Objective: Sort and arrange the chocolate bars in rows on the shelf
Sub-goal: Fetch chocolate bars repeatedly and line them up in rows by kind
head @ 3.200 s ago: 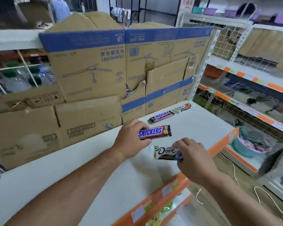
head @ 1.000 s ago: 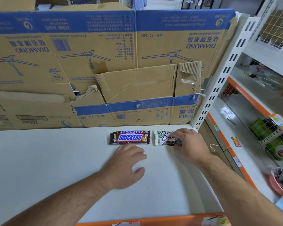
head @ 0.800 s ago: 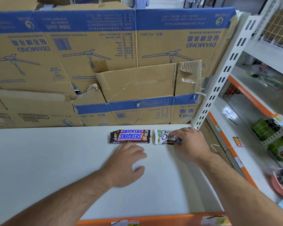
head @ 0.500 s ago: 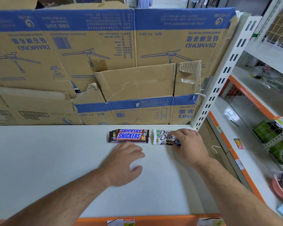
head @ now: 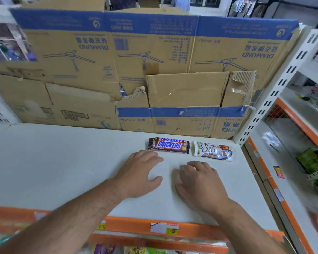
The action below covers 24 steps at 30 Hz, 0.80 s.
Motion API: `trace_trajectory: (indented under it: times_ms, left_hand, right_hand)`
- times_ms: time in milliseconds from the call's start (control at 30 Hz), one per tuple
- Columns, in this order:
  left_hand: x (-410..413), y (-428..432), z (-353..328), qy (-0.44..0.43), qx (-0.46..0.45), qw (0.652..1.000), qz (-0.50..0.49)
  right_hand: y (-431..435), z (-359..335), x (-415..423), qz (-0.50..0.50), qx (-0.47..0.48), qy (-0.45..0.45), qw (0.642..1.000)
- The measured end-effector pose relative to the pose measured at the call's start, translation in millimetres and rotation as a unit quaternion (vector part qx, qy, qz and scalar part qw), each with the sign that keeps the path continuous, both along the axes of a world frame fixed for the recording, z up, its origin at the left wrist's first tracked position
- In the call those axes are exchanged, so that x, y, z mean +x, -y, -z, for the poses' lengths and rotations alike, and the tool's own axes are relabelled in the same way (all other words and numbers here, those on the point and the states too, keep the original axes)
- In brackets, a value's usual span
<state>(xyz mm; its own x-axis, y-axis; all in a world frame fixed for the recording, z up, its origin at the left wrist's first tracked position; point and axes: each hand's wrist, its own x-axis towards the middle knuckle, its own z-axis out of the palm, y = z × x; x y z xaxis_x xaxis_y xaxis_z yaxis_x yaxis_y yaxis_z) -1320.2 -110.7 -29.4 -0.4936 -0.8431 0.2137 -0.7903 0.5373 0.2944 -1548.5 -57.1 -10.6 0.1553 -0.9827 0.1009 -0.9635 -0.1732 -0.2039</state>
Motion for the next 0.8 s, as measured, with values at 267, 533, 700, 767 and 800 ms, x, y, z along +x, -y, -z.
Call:
trace_trajectory:
  times_ms: [267, 533, 700, 767, 800]
  left_hand:
    - [158.6, -49.5, -23.2, 0.016, -0.001, 0.995, -0.101]
    - [353.9, -118.6, -49.1, 0.038, -0.005, 0.979, -0.199]
    - [456.3, -160.4, -59.0, 0.05, -0.03, 0.959, -0.278]
    - [493.3, -172.4, -60.8, 0.05, -0.027, 0.95, -0.308]
    - [510.7, -177.6, -61.9, 0.046, -0.023, 0.945, -0.323]
  right_hand:
    - [-27.8, -24.0, 163.0, -0.035, -0.02, 0.001, 0.999]
    - [-59.3, -42.1, 358.0, -0.122, -0.016, 0.005, 0.992]
    - [-67.9, -51.8, 471.4, -0.201, 0.001, -0.008, 0.98]
    - [-67.4, -54.0, 513.2, -0.226, -0.002, -0.01, 0.974]
    - [-65.9, -54.6, 533.5, -0.236, 0.0, -0.012, 0.972]
